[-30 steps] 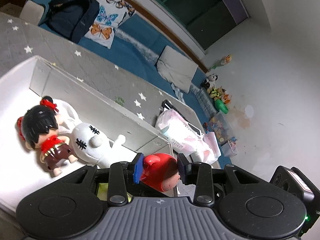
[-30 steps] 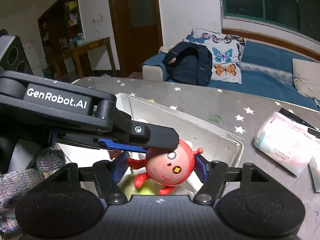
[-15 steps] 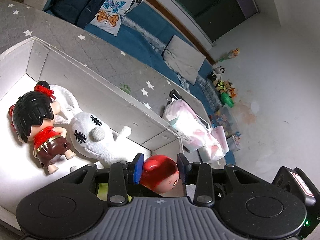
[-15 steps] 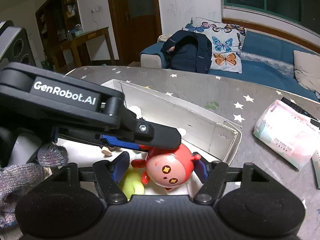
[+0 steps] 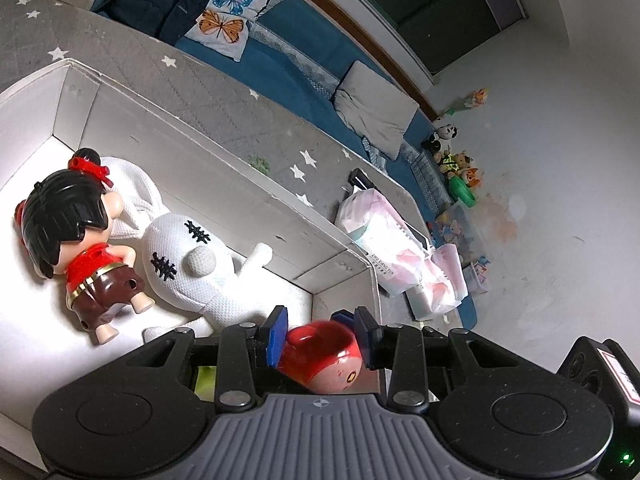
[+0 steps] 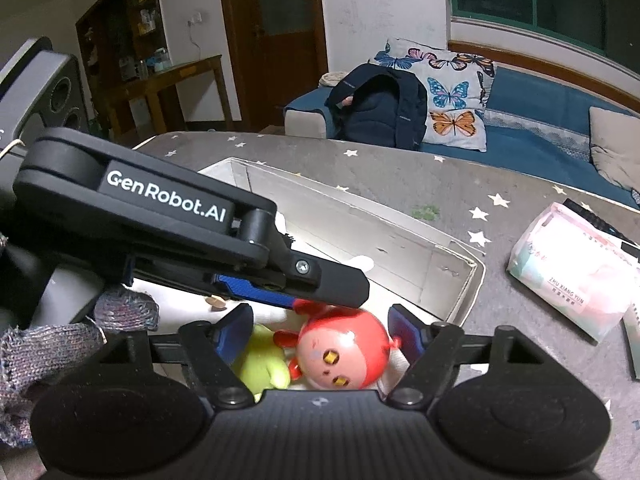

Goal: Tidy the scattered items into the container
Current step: 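Lower the red figure into the box and open the left tool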

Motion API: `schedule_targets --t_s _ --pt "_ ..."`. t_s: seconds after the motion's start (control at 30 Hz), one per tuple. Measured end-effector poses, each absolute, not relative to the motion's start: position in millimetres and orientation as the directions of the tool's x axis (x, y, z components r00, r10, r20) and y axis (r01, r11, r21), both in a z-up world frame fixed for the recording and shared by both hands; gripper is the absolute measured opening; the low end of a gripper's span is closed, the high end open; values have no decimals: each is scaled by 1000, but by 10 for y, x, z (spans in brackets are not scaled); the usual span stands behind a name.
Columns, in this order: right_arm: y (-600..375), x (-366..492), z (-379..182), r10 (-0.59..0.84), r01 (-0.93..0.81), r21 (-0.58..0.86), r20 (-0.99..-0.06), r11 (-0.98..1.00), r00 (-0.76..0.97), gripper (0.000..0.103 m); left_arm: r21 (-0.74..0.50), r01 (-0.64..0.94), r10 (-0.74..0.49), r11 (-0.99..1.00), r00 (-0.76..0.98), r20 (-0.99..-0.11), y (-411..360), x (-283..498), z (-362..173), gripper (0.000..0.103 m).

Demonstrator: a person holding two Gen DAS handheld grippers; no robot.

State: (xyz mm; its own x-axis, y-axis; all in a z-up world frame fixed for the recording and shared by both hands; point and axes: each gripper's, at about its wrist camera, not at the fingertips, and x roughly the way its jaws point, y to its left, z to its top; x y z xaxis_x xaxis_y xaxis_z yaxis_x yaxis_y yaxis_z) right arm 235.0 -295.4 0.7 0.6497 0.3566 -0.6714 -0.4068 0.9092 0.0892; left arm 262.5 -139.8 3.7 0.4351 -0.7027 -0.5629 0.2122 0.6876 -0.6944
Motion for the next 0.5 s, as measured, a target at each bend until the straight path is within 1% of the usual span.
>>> schedule_targets --t_s 0.5 --pt "-2939 2278 32 365 -403 104 -662 909 654 76 -687 230 -702 689 448 -554 -1366 2533 108 39"
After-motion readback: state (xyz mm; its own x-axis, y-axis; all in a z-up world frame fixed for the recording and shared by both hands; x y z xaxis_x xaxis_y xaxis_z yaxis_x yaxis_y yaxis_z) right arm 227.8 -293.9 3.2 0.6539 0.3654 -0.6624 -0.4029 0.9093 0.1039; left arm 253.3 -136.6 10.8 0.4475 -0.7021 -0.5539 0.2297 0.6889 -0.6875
